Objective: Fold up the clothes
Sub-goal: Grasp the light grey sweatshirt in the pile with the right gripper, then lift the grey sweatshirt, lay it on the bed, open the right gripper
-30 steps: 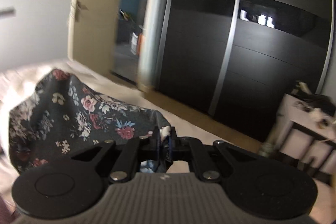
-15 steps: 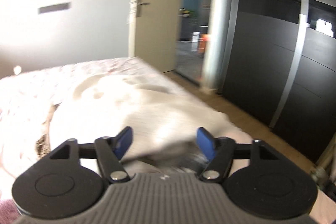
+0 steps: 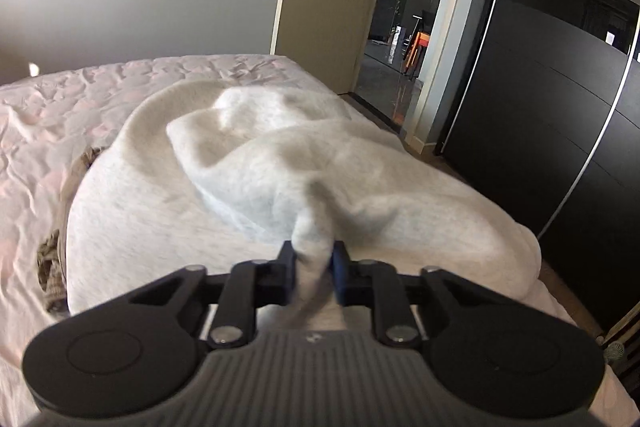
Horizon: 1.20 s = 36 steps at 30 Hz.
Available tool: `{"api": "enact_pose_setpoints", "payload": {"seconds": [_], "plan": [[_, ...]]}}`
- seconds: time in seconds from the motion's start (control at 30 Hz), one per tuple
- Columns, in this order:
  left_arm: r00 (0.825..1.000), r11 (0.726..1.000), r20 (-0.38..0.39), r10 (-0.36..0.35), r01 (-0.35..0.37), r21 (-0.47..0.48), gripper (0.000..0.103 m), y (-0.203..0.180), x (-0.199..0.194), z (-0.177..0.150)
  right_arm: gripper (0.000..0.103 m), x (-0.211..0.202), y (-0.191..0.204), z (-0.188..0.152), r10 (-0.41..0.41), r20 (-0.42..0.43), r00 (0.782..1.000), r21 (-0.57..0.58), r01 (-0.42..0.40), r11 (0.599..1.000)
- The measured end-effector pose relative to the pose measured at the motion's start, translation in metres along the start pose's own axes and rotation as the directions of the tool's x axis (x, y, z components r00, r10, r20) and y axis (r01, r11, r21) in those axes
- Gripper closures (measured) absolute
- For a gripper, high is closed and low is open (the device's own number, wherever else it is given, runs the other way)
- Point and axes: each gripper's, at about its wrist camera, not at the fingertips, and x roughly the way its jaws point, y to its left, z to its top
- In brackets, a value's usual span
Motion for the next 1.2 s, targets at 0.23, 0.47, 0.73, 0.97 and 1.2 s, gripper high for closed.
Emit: {"api": "enact_pose_setpoints", "payload": {"seconds": [0.23, 0.47, 0.73, 0.97, 1.2], "plan": [[0.999, 1.000, 0.024, 0.030, -0.030, 0.003, 0.024, 0.015, -0.025, 0.006, 0.093, -0.067, 0.025, 0.058, 0.156, 0.198, 0.968, -0.005, -0.159, 0.987], [0.993, 0.997, 0.089, 0.081, -0.082, 0.000, 0.024, 0.040, -0.076, 0.007, 0.094, -0.159, 0.108, 0.114, 0.424, 0.342, 0.839, -0.157, -0.394, 0.906], [0.970, 0.977, 0.116, 0.212, -0.207, -0.058, 0.024, 0.101, -0.135, -0.022, 0.094, -0.228, 0.239, 0.098, 0.734, 0.254, 0.630, -0.281, -0.678, 0.680], [0.942, 0.935, 0.048, 0.331, -0.321, -0.151, 0.024, 0.166, -0.170, -0.067, 0.092, -0.242, 0.352, 0.046, 0.859, 0.035, 0.512, -0.263, -0.824, 0.502], [0.950, 0.933, 0.008, 0.311, -0.304, -0.193, 0.024, 0.184, -0.172, -0.092, 0.058, -0.219, 0.366, 0.026, 0.840, -0.024, 0.543, -0.262, -0.814, 0.518]]}}
